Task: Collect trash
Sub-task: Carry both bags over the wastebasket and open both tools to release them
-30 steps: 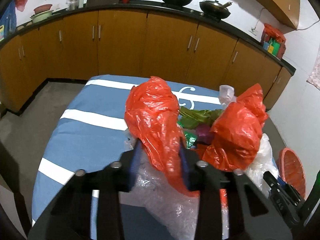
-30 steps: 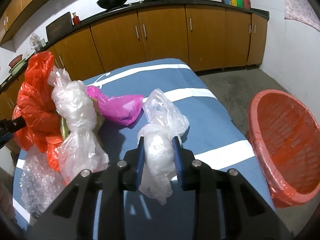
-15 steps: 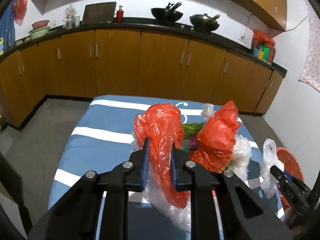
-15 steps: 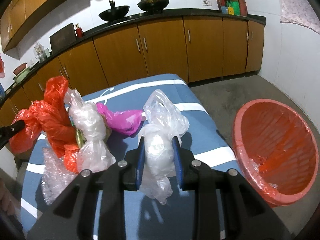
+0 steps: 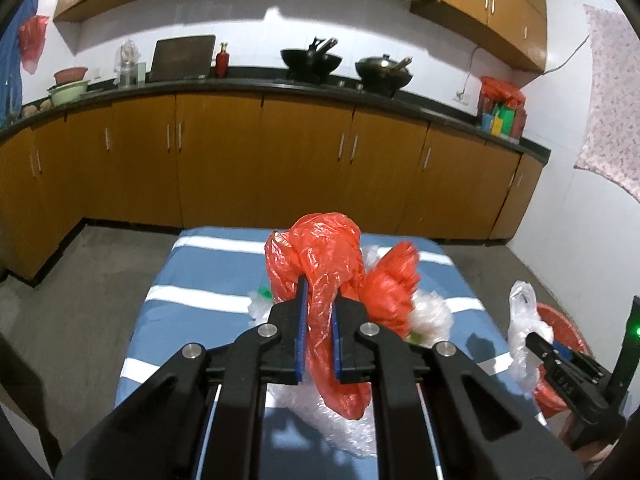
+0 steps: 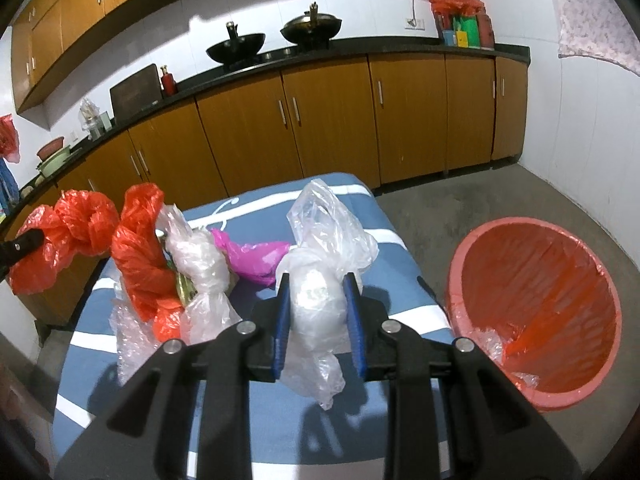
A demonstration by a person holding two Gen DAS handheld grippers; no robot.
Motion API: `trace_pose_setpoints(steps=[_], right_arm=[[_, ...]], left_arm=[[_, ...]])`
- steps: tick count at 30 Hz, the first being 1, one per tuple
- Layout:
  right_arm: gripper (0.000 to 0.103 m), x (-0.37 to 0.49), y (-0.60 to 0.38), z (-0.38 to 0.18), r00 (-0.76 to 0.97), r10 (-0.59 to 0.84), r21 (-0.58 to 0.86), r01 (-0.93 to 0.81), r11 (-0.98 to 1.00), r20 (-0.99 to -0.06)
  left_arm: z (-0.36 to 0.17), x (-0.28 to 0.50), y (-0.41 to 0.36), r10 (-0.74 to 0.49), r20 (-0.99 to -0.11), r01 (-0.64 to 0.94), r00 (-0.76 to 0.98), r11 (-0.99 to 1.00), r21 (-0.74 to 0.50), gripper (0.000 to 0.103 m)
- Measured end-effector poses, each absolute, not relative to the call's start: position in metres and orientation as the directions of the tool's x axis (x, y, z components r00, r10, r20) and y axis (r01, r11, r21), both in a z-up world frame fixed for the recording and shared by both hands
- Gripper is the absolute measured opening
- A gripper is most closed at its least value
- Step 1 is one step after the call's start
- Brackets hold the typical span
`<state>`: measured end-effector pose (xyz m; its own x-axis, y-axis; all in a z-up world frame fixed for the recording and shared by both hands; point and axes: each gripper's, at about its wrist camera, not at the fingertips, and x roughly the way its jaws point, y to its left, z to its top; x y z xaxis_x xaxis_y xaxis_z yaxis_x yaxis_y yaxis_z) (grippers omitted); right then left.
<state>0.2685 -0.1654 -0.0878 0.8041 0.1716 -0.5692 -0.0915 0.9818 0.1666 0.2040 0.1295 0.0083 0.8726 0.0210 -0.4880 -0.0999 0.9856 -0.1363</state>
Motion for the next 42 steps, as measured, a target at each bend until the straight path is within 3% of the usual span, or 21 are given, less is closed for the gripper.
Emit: trace_pose_setpoints(steps=[9,20,31,42], right_arm=[[0.026,0.258,-0.189,-0.068,0.834,0.151,0.157,-0.078,0.984,-0.531],[0.026,0.247,-0.264,-0.06,0.855,0.005,0.114,0.064,0.991,-0.518],[0.026,0.24,-0.353,-0.072,0.831,-0.145,0.105,0.237,0.966,-0.538],[0.026,0.25,-0.396,-0.096,0.801,-0.193,0.105,0.303,0.947,-0.567]], left_arm=[[0.029,0.201,0.094,-0.073,-0.444,0.0,0.893,0.987,-0.163,0.009],[0.022,0.217,0.011,-0.262,-0.446,0.193,0.856,0.962,-0.194,0.009],[-0.005,0.241,-0.086,-0.424,-0.485,0.368,0.765,0.906,-0.211,0.009],[-0.035,0.265,-0.136,-0.487,-0.542,0.45,0.685,0.868,-0.212,0.009]])
